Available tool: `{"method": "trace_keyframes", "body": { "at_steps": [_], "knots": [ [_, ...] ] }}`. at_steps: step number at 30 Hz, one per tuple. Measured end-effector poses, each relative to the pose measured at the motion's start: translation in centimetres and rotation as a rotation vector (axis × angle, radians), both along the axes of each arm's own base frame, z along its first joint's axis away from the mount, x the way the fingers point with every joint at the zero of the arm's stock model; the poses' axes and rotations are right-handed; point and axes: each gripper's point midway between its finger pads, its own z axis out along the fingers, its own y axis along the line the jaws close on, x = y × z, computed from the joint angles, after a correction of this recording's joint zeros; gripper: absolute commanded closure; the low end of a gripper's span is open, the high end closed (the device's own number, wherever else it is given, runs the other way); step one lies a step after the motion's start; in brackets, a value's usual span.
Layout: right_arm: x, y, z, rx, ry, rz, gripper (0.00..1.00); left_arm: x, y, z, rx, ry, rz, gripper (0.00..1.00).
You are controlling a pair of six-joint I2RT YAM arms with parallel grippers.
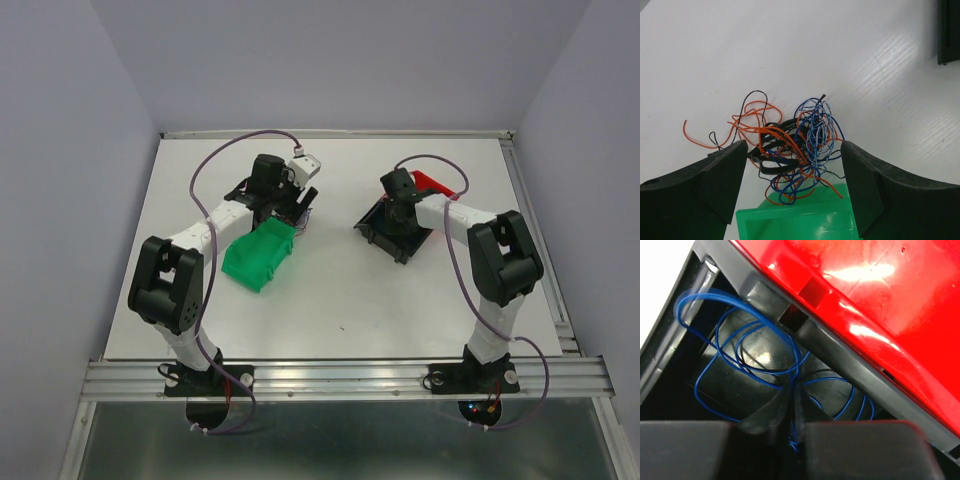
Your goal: Untangle the cables
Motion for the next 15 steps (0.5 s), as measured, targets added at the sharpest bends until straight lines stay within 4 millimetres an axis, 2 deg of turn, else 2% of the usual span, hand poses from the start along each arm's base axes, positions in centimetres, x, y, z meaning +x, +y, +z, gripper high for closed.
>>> {"method": "trace_keyframes", "body": {
  "at_steps": [1,2,4,5,8,9,12,15],
  "knots": [
    [0.0,0.0,0.1,-0.001,-0.001,-0.001,0.63,0.1,0.3,0.0,0.017,-0.001,0.010,0.14],
    [0.0,-0.1,0.2,0.000,-0.004,-0.007,0.58,0.2,0.7,-0.1,0.035,-0.003,0.023,0.16],
    [0.0,-0.2,0.8,-0.001,-0.013,-0.012,0.53,0.3,1.3,-0.2,0.062,-0.006,0.043,0.19],
    [0.0,-0.2,1.3,0.002,-0.023,-0.014,0.52,0.4,1.7,-0.4,0.080,-0.003,0.054,0.25],
    [0.2,-0.3,4.0,0.024,-0.088,-0.020,0.48,0.7,2.1,-1.3,0.114,0.019,0.066,0.40],
    [0.3,-0.3,5.6,0.040,-0.131,-0.024,0.46,0.8,2.1,-2.0,0.130,0.035,0.065,0.51],
    [0.3,-0.2,8.8,0.087,-0.226,-0.021,0.37,0.9,2.2,-3.8,0.165,0.078,0.067,0.70],
    [-0.4,0.2,11.7,0.154,-0.321,0.013,0.32,0.8,2.1,-5.6,0.194,0.122,0.057,0.83]
  ]
}}
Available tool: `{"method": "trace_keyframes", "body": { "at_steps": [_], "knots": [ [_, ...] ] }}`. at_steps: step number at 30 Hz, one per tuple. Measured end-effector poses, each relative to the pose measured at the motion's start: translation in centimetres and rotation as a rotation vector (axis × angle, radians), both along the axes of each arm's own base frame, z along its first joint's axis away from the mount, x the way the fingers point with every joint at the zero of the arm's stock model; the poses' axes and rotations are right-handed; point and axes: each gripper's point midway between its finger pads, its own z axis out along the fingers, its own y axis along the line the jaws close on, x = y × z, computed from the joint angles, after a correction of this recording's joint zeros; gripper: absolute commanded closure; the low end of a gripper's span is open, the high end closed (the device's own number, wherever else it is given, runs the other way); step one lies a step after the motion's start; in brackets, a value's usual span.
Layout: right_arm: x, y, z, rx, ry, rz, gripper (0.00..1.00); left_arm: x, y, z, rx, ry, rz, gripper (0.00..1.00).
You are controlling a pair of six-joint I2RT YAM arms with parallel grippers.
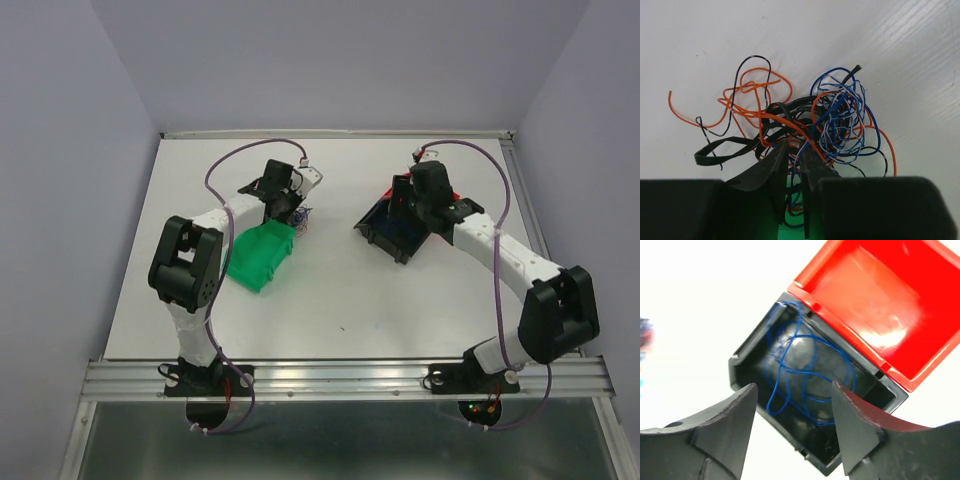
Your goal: Untangle the cables
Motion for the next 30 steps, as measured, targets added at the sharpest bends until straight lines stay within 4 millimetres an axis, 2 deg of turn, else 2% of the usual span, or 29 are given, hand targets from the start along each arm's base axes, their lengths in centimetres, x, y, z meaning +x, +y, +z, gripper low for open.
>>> {"method": "trace_keyframes", "body": {
  "at_steps": [3,5,9,14,20,23,27,30],
  "knots": [
    [-0.8,0.2,2.0,0.044,-0.075,0.035,0.32,-0.2,-0.1,-0.7,0.002,0.021,-0.009,1.00],
    [-1.1,0.3,3.2,0.068,-0.124,0.047,0.32,-0.1,-0.6,-0.3,-0.021,0.010,-0.027,1.00],
    [-1.4,0.6,5.1,0.111,-0.201,0.071,0.32,-0.2,-1.7,1.8,-0.084,-0.037,-0.074,1.00],
    [-1.3,2.0,5.6,0.172,-0.252,0.128,0.32,-0.6,-2.9,7.6,-0.188,-0.168,-0.128,1.00],
    [-1.4,5.3,4.3,0.272,-0.258,0.264,0.27,-4.4,-4.6,18.7,-0.387,-0.367,-0.272,1.00],
    [-2.1,7.4,3.6,0.332,-0.265,0.362,0.16,-6.9,-5.7,22.5,-0.459,-0.417,-0.363,1.00],
    [-4.2,10.5,4.0,0.405,-0.305,0.511,0.11,-8.8,-7.4,24.4,-0.513,-0.419,-0.455,1.00],
    [-6.0,12.5,4.8,0.443,-0.339,0.615,0.11,-9.8,-8.5,24.6,-0.535,-0.391,-0.500,1.00]
  ]
}}
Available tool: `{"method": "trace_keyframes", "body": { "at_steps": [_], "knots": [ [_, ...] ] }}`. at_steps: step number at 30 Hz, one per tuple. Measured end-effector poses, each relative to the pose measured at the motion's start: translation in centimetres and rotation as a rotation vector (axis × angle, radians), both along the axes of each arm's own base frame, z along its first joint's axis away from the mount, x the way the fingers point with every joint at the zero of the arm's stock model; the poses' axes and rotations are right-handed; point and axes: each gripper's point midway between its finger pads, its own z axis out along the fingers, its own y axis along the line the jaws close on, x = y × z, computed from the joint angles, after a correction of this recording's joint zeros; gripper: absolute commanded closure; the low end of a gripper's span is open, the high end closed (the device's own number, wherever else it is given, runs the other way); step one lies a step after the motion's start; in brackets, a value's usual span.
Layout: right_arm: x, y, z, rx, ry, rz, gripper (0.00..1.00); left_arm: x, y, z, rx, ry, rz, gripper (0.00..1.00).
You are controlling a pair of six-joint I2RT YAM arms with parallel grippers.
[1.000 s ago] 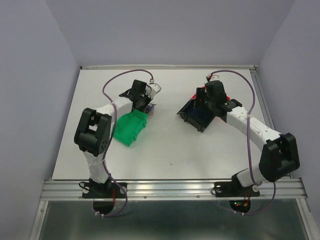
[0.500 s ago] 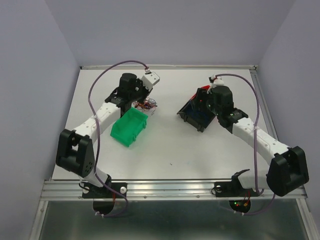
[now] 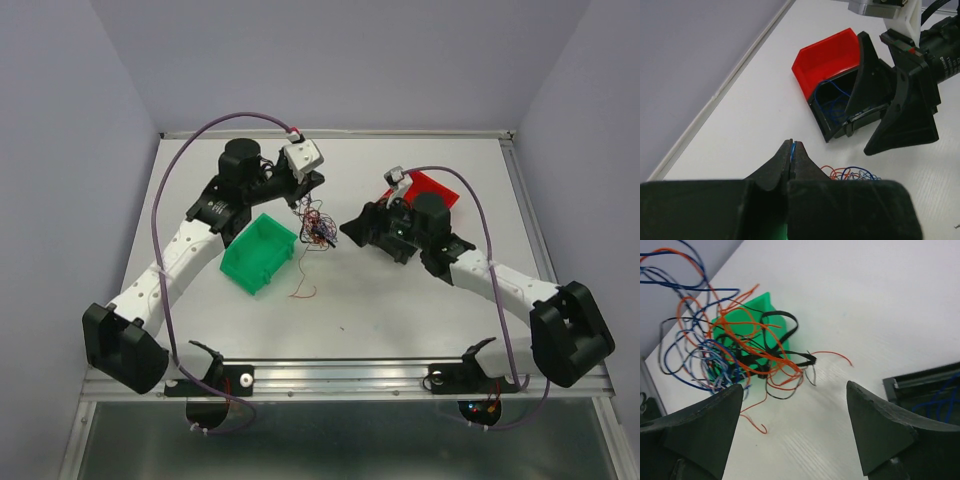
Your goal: Untangle the cables
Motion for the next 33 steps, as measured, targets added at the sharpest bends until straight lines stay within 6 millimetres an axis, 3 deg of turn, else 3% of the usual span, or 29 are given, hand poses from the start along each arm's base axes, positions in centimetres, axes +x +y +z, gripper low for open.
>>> {"method": "trace_keyframes", "body": {
  "at_steps": [7,11,14,15,17,20,24,27,28,30,32,33],
  "knots": [
    [-3.7,4.0,2.0,0.047,-0.090,0.213,0.11,-1.1,-2.4,-1.3,0.003,0.067,-0.092,1.00],
    [-4.6,5.6,0.6,0.020,-0.083,0.264,0.32,-1.4,-2.6,-1.7,-0.001,0.097,-0.109,1.00],
    [-4.8,6.3,-1.3,-0.014,-0.050,0.269,0.59,-1.6,-2.7,-1.4,-0.015,0.101,-0.121,1.00],
    [-4.8,6.3,-1.7,-0.028,-0.043,0.263,0.78,-1.6,-2.6,-1.2,-0.025,0.104,-0.124,1.00],
    [-4.6,6.2,-1.9,-0.036,-0.047,0.251,0.99,-1.7,-2.4,-0.7,-0.043,0.103,-0.132,1.00],
    [-3.9,5.7,-1.8,-0.044,-0.049,0.202,0.99,-1.7,-1.2,0.6,-0.081,0.086,-0.113,1.00],
    [-2.9,4.4,-0.2,-0.048,-0.080,0.102,0.99,0.1,1.5,2.3,-0.115,0.025,0.038,1.00],
    [-2.8,3.1,3.3,-0.008,-0.154,0.035,0.99,2.2,4.0,2.1,-0.124,-0.027,0.214,1.00],
    [-3.1,2.4,5.2,0.022,-0.195,0.014,0.99,2.7,4.7,1.7,-0.125,-0.041,0.261,1.00],
    [-3.6,1.7,7.2,0.054,-0.236,-0.005,1.00,3.8,5.9,-0.3,-0.107,-0.036,0.341,1.00],
    [-4.4,0.9,9.5,0.094,-0.284,-0.020,0.99,4.9,6.3,-2.2,-0.076,-0.010,0.385,0.87],
    [-4.7,0.6,10.2,0.109,-0.299,-0.022,0.99,5.8,6.3,-3.4,-0.058,0.004,0.400,0.55]
  ]
}}
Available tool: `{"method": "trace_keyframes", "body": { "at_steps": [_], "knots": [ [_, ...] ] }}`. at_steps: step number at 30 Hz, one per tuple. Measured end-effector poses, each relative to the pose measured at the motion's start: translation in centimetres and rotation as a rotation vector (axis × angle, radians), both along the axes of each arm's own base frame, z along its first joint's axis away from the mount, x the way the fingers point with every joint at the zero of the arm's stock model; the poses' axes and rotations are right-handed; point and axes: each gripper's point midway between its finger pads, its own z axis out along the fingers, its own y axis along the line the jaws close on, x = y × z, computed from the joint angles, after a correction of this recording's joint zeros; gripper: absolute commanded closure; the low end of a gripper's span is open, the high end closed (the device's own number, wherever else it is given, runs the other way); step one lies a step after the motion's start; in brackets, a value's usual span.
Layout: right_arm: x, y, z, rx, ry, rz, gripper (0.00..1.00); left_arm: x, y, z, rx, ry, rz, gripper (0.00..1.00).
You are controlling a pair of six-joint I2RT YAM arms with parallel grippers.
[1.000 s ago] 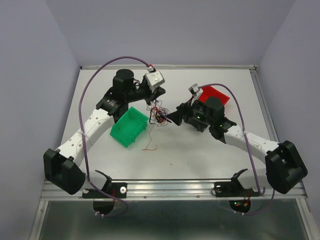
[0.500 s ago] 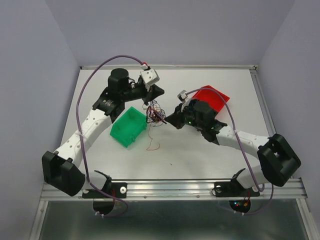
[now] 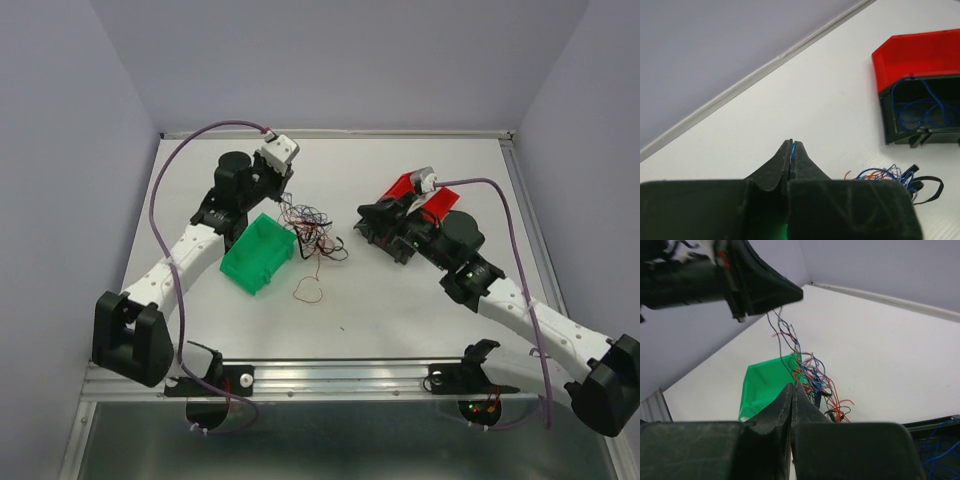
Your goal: Untangle the cables
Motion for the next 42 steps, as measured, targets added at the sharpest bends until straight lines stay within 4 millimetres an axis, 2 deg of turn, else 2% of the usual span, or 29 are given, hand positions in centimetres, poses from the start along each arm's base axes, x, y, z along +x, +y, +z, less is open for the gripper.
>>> {"method": "trace_keyframes", "body": {
  "at_steps": [1,3,5,6,7,8,10,11,12,13,14,16,18,20,23,26,27,28,29,32,34,36,39,42],
  "knots": [
    [-0.5,-0.4,0.9,0.018,-0.021,-0.003,0.99,0.5,-0.1,-0.9,0.011,0.017,0.003,0.40],
    [-1.1,-1.0,2.0,0.039,-0.046,-0.008,0.99,1.4,-0.2,-3.5,0.044,0.066,-0.005,0.29],
    [-1.3,-1.4,2.6,0.051,-0.060,-0.015,1.00,1.2,-0.9,-5.4,0.061,0.112,-0.067,0.38],
    [-1.3,-1.4,2.6,0.051,-0.060,-0.017,0.90,0.9,-1.2,-5.8,0.060,0.121,-0.095,0.46],
    [-1.2,-1.4,2.4,0.048,-0.055,-0.018,0.78,0.6,-1.4,-6.0,0.056,0.125,-0.123,0.58],
    [-1.1,-1.3,2.1,0.041,-0.046,-0.018,0.63,0.3,-1.6,-5.9,0.052,0.123,-0.141,0.62],
    [-0.5,-0.8,0.6,0.009,-0.022,-0.018,0.33,-0.4,-2.0,-5.3,0.039,0.105,-0.181,0.65],
    [-0.1,-0.4,-0.5,-0.006,0.004,-0.017,0.28,-0.9,-2.1,-4.7,0.028,0.094,-0.201,0.63],
    [0.5,0.0,-1.9,-0.037,0.028,-0.015,0.18,-1.2,-2.2,-4.2,0.020,0.085,-0.218,0.53],
    [1.0,0.4,-3.5,-0.065,0.059,-0.013,0.17,-1.7,-2.4,-3.5,0.010,0.073,-0.239,0.34],
    [1.4,0.7,-4.7,-0.086,0.079,-0.013,0.17,-2.2,-2.6,-2.6,-0.003,0.053,-0.260,0.26],
    [2.1,1.3,-7.8,-0.137,0.140,-0.013,0.16,-2.9,-2.7,-1.3,-0.015,0.024,-0.283,0.21],
    [2.4,1.6,-10.1,-0.177,0.189,-0.012,0.15,-3.1,-2.7,-0.7,-0.012,0.019,-0.289,0.20],
    [2.5,1.6,-10.8,-0.189,0.205,-0.012,0.15,-2.3,-2.7,-0.9,0.009,0.035,-0.276,0.17],
    [2.3,1.4,-9.8,-0.173,0.184,-0.015,0.13,-0.4,-2.9,-3.4,0.063,0.095,-0.250,0.15],
    [1.9,0.9,-7.1,-0.130,0.131,-0.024,0.12,1.7,-3.4,-8.2,0.164,0.205,-0.210,0.15],
    [1.9,0.8,-6.4,-0.118,0.116,-0.029,0.12,2.0,-3.4,-9.2,0.188,0.223,-0.202,0.14],
    [1.7,0.5,-5.3,-0.099,0.092,-0.033,0.11,2.1,-3.9,-11.8,0.246,0.276,-0.194,0.13],
    [1.6,0.3,-4.4,-0.084,0.074,-0.037,0.11,1.9,-4.1,-13.4,0.282,0.307,-0.191,0.12],
    [1.3,-0.2,-2.3,-0.042,0.027,-0.055,0.11,0.8,-4.7,-16.8,0.381,0.366,-0.198,0.12],
    [1.2,-0.5,-1.8,-0.032,0.015,-0.063,0.11,0.3,-5.1,-18.0,0.434,0.377,-0.204,0.11],
    [1.2,-0.6,-1.7,-0.029,0.013,-0.067,0.10,0.0,-5.5,-18.3,0.470,0.367,-0.203,0.12],
    [1.2,-0.8,-1.7,-0.029,0.014,-0.073,0.10,0.9,-5.8,-18.7,0.518,0.350,-0.176,0.15],
    [1.0,-1.0,-1.5,-0.024,0.008,-0.079,0.10,2.1,-5.3,-19.9,0.566,0.353,-0.120,0.36]
  ]
}}
